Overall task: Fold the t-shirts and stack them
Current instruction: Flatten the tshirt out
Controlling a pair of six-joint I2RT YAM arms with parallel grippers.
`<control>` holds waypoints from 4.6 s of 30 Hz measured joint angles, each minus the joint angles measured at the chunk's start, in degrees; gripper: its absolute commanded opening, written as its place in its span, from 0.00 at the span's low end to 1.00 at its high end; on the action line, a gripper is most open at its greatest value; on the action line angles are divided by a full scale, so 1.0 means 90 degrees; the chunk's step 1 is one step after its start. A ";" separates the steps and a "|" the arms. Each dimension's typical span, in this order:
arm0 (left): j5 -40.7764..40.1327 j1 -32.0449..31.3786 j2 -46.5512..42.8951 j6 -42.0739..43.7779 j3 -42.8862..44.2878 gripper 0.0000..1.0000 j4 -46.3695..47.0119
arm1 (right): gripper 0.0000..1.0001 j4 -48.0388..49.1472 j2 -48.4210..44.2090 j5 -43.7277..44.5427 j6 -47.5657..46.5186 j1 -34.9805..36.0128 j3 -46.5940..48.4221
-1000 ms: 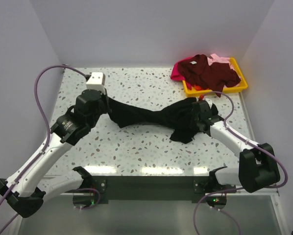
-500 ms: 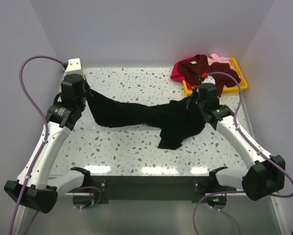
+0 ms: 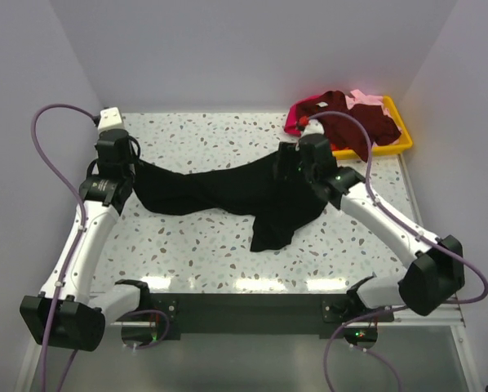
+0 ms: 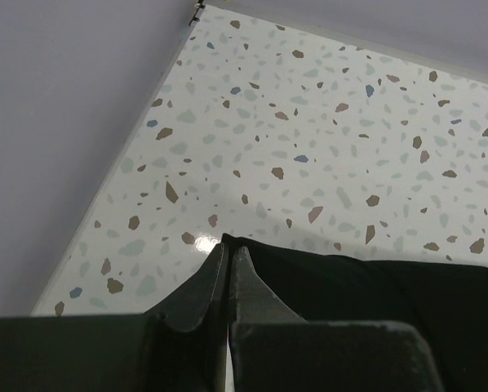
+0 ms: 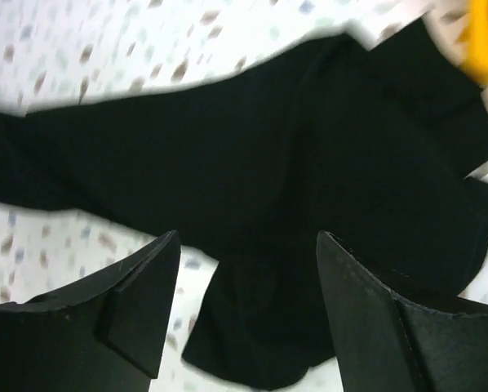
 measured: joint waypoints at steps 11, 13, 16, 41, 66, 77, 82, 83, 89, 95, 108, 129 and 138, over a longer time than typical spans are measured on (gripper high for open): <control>0.0253 0.0197 0.0114 -0.0007 -0.0168 0.00 0.0129 | 0.65 -0.0119 -0.1309 0.0092 0.0925 0.2703 -0.2038; 0.0270 0.0211 0.0124 -0.0010 -0.0172 0.00 0.0136 | 0.66 -0.0112 -0.1081 0.0100 0.1071 0.2970 -0.2164; 0.0289 0.0214 0.0134 -0.0010 -0.0175 0.00 0.0141 | 0.67 -0.0066 -0.0466 0.0102 0.1200 0.3262 -0.2183; 0.0442 0.0250 0.0170 -0.0012 -0.0253 0.00 0.0146 | 0.58 0.0357 0.1100 0.0610 0.1292 0.3701 -0.1838; 0.0469 0.0250 0.0172 -0.0012 -0.0255 0.00 0.0146 | 0.00 0.0083 0.1576 0.1411 0.1773 0.3711 -0.1972; 0.0350 0.0284 0.0138 -0.0010 -0.0255 0.00 0.0143 | 0.00 -0.1154 -0.0075 0.1916 0.1688 0.3337 -0.2210; 0.0080 0.0503 0.0097 -0.0002 -0.0240 0.00 0.0131 | 0.00 -0.1814 -0.1430 0.2390 0.1035 0.2142 -0.1676; 0.0015 0.0578 0.0097 0.0000 -0.0228 0.00 0.0117 | 0.00 -0.1882 -0.1639 0.2467 0.0869 0.1824 -0.1552; -0.0197 0.1120 0.0126 0.0000 0.0253 0.00 -0.0095 | 0.00 -0.2293 -0.2203 0.2849 -0.0002 0.0624 -0.0512; 0.0070 0.1328 0.0228 -0.0129 0.1273 0.00 -0.0338 | 0.00 -0.2475 -0.2152 0.2994 -0.0750 0.0153 0.0911; 0.2686 0.1333 0.0619 -0.0085 0.4702 0.00 -0.1188 | 0.00 -0.2416 -0.1926 0.3099 -0.2276 0.0049 0.3939; 0.4442 0.1338 -0.0010 -0.0549 0.7283 0.00 -0.1331 | 0.00 -0.1999 -0.2227 0.2472 -0.3315 0.0046 0.6504; 0.4648 0.1341 0.1304 -0.0614 0.6086 0.00 -0.0804 | 0.00 -0.1270 -0.1413 0.2628 -0.3366 0.0034 0.4867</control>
